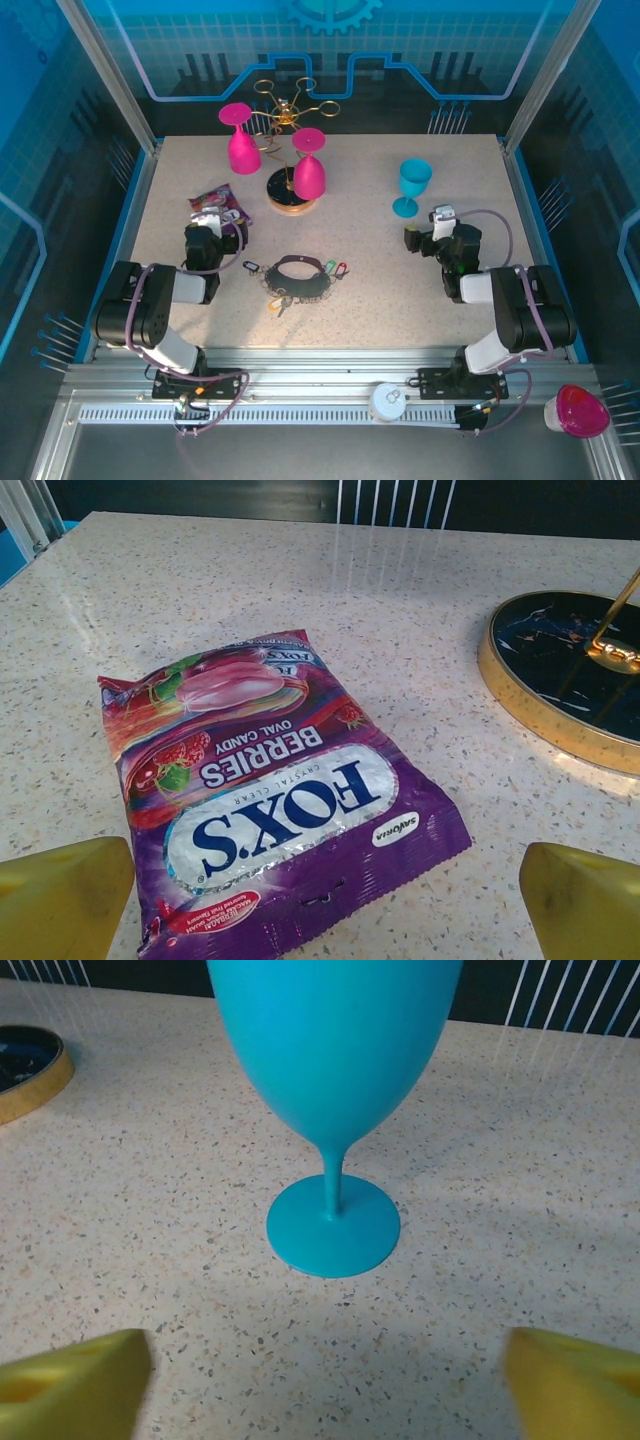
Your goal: Put the keys on the keyring
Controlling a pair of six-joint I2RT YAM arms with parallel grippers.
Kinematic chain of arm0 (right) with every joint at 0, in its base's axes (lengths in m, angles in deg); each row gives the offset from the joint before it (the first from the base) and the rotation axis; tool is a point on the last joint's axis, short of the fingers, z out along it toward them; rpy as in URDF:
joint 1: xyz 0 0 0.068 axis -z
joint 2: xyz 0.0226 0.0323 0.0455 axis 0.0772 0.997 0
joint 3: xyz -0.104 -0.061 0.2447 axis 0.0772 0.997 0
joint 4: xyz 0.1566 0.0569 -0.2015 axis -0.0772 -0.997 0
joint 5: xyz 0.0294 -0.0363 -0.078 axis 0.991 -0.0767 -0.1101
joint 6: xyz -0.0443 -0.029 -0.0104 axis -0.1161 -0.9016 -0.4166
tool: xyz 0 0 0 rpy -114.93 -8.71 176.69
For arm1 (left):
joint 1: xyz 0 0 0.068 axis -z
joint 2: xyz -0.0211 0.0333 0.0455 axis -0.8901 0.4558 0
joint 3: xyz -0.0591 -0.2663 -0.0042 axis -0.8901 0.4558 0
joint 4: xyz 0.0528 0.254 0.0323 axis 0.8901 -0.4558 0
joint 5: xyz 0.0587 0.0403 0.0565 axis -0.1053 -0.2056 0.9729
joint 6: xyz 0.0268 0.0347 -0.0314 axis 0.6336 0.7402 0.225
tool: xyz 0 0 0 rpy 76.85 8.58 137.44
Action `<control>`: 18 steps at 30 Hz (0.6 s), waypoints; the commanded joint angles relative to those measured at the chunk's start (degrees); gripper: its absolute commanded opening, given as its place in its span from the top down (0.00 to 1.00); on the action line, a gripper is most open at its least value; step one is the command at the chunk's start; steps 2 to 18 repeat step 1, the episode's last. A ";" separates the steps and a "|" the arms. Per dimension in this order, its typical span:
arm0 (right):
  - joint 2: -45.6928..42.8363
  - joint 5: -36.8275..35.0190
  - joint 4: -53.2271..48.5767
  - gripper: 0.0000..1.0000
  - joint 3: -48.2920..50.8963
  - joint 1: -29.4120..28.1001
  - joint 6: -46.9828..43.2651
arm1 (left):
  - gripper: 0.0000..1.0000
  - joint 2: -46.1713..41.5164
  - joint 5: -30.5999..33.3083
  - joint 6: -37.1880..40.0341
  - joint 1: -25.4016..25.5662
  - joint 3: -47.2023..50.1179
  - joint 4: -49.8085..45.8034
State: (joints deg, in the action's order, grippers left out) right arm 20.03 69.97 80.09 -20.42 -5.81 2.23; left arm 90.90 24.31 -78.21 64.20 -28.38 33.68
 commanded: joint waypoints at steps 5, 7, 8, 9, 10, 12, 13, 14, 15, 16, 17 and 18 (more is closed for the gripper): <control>0.24 -2.28 0.74 0.00 -0.97 -0.17 0.18 | 0.01 -0.83 -2.03 -0.53 -0.27 -0.46 0.69; 0.24 -2.28 0.74 0.00 -0.97 -0.17 0.18 | 0.01 -0.83 -2.03 -0.53 -0.27 -0.46 0.69; 0.24 -2.28 0.74 0.00 -0.97 -0.17 0.18 | 0.01 -0.83 -2.03 -0.53 -0.27 -0.46 0.69; 0.24 -2.28 0.74 0.00 -0.97 -0.17 0.18 | 0.01 -0.83 -2.03 -0.53 -0.27 -0.46 0.69; 0.24 -2.28 0.74 0.00 -0.97 -0.17 0.18 | 0.01 -0.83 -2.03 -0.53 -0.27 -0.46 0.69; 0.24 -2.28 0.74 0.00 -0.97 -0.17 0.18 | 0.01 -0.83 -2.03 -0.53 -0.27 -0.46 0.69; 0.24 -2.28 0.74 0.00 -0.97 -0.17 0.18 | 0.01 -0.83 -2.03 -0.53 -0.27 -0.46 0.69; 0.24 -2.28 0.74 0.00 -0.97 -0.17 0.18 | 0.01 -0.83 -2.03 -0.53 -0.27 -0.46 0.69; 0.24 -2.28 0.74 0.00 -0.97 -0.17 0.18 | 0.01 -0.83 -2.03 -0.53 -0.27 -0.46 0.69; 0.24 -2.28 0.74 0.00 -0.97 -0.17 0.18 | 0.01 -0.83 -2.03 -0.53 -0.27 -0.46 0.69; 0.24 -2.28 0.74 0.00 -0.97 -0.17 0.18 | 0.01 -0.83 -2.03 -0.53 -0.27 -0.46 0.69; 0.24 -2.28 0.74 0.00 -0.97 -0.17 0.18 | 0.01 -0.83 -2.03 -0.53 -0.27 -0.46 0.69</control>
